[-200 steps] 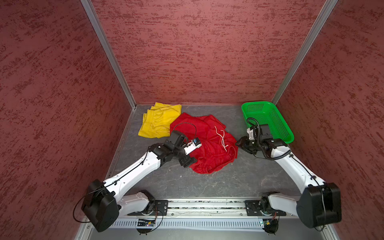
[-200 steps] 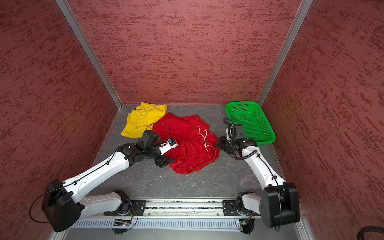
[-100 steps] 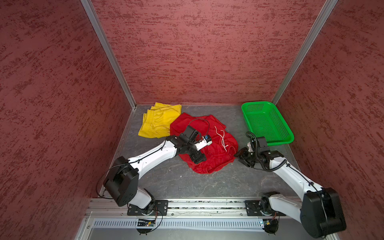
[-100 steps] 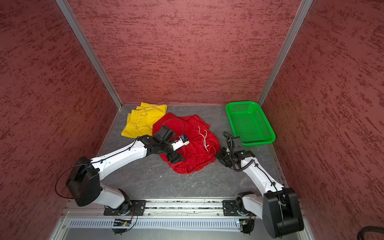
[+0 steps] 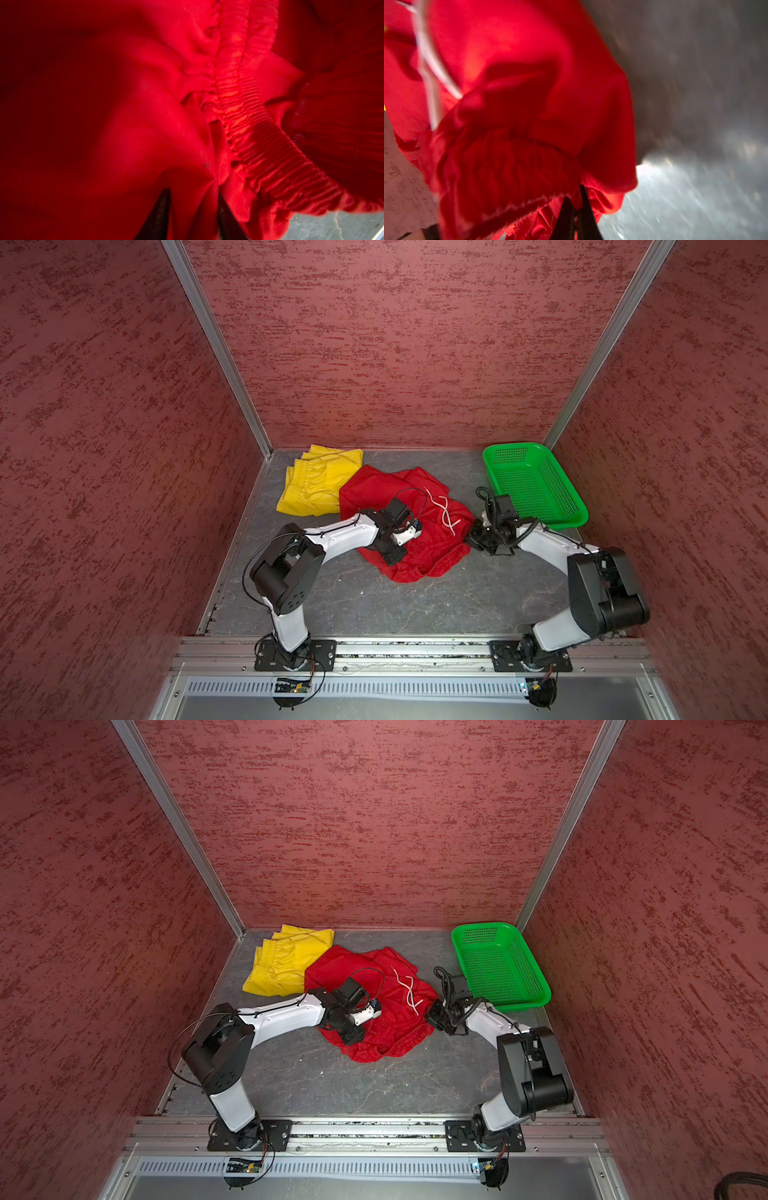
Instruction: Fold and stack the shorts
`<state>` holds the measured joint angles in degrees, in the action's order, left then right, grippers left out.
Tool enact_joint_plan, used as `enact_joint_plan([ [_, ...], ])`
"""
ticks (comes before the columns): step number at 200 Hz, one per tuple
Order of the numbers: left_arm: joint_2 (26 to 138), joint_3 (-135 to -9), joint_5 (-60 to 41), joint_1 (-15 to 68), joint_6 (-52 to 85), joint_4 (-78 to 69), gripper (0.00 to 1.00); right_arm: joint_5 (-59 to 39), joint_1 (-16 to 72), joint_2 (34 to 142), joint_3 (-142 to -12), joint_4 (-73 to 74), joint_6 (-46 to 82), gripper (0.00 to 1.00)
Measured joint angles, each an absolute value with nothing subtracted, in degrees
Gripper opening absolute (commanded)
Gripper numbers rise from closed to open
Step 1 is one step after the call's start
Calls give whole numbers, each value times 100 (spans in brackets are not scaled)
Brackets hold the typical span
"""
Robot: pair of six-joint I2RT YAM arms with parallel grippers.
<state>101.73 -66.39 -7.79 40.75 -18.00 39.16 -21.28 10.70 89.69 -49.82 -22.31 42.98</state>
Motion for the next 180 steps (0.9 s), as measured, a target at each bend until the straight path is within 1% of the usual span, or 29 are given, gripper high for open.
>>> enact_joint_plan([
  [8,10151,-6637,-777,4060,-1741,3924,11,-2091,1055,9087,-5210,-2252,4211,0],
  [18,10071,-6613,-843,4047,-1623,3931,7,-2056,1020,9258,-5502,-2259,4099,0],
  [36,9719,-6453,-1120,4018,-1496,3885,4,-2027,917,9660,-6112,-2268,3900,0],
  [44,9487,-6351,-1291,4012,-1424,3824,3,-2025,878,9859,-6410,-2281,3822,1],
  [52,9231,-6239,-1470,4005,-1341,3715,3,-2023,838,10071,-6740,-2305,3739,7],
  [56,9094,-6178,-1555,4001,-1278,3634,3,-2021,819,10169,-6901,-2305,3699,12],
  [66,8807,-6051,-1765,3992,-1127,3424,3,-2018,781,10361,-7264,-2359,3605,27],
  [70,8702,-6003,-1837,3990,-1061,3323,3,-2010,764,10420,-7400,-2377,3559,32],
  [82,8499,-5902,-2012,3990,-867,3046,3,-1962,727,10503,-7754,-2508,3391,37],
  [96,8466,-5876,-2123,3992,-705,2834,3,-1863,696,10422,-7961,-2687,3236,39],
  [118,8582,-5848,-2191,3992,-574,2639,3,-1741,692,9891,-7741,-3000,3057,41],
  [149,8860,-5837,-2180,3997,-563,2585,5,-2040,757,8497,-6606,-3175,2919,42],
  [165,9037,-5839,-2071,3997,-582,2615,5,-2346,1024,7922,-5975,-3009,3011,43],
  [180,9275,-5876,-1935,3992,-607,2755,5,-2639,1439,7738,-5463,-2689,3192,43],
])
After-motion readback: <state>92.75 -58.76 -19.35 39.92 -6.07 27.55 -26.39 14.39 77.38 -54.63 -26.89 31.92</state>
